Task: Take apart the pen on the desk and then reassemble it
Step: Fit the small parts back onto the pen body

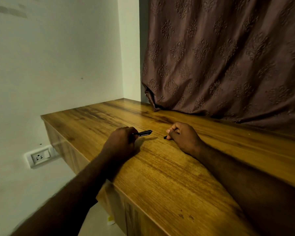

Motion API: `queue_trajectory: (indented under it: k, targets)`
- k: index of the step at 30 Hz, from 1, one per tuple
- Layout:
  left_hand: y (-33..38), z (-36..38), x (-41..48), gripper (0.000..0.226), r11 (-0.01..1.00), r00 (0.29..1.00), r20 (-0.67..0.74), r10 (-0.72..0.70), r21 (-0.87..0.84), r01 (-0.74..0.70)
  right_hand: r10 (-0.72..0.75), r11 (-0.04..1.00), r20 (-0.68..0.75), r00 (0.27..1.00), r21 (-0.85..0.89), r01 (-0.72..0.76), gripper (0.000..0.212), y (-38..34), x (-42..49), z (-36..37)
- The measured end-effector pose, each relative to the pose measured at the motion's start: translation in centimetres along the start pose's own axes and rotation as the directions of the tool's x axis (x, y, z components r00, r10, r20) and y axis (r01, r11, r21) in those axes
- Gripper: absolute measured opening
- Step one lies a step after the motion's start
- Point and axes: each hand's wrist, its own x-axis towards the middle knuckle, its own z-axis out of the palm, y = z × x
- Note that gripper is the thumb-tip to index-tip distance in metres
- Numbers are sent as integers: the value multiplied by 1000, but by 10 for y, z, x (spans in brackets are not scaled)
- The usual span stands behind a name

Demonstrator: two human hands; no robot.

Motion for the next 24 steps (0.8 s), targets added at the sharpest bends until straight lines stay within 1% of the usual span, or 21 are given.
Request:
queue_trajectory:
  k: [5, 9, 11, 14, 16, 18, 21, 24]
  targets:
    - [0, -1, 0, 46, 1000, 1000, -6, 1, 0, -1, -6, 1000, -5, 1000, -12, 6, 16, 1, 1, 0]
    - [2, -2, -1, 62, 1000, 1000, -7, 8, -20, -8, -7, 1000, -9, 1000, -13, 7, 16, 2, 2, 1]
    - [2, -2, -1, 56, 1000, 1000, -8, 14, -22, -14, 16, 996, -65, 998, 85, -11, 15, 2, 3, 0]
    - [5, -3, -2, 44, 999, 1000, -13, 18, -27, -18, 110, 964, -212, 971, 260, -53, 11, 0, 5, -6]
    - [7, -4, -3, 48, 998, 999, -23, 25, -61, -26, 164, 937, -249, 955, 341, -72, 11, -1, 4, -10]
    - [7, -5, -3, 54, 996, 999, -31, 31, -88, -34, 187, 914, -225, 956, 396, -85, 9, -2, 2, -9]
    - [5, -4, -2, 42, 997, 1000, -20, 22, -78, -23, 175, 896, -137, 975, 433, -100, 4, -8, -2, -2]
    - [3, -2, -2, 37, 997, 999, -14, 30, -70, -31, 112, 912, -64, 992, 404, -76, 12, -16, -7, 5]
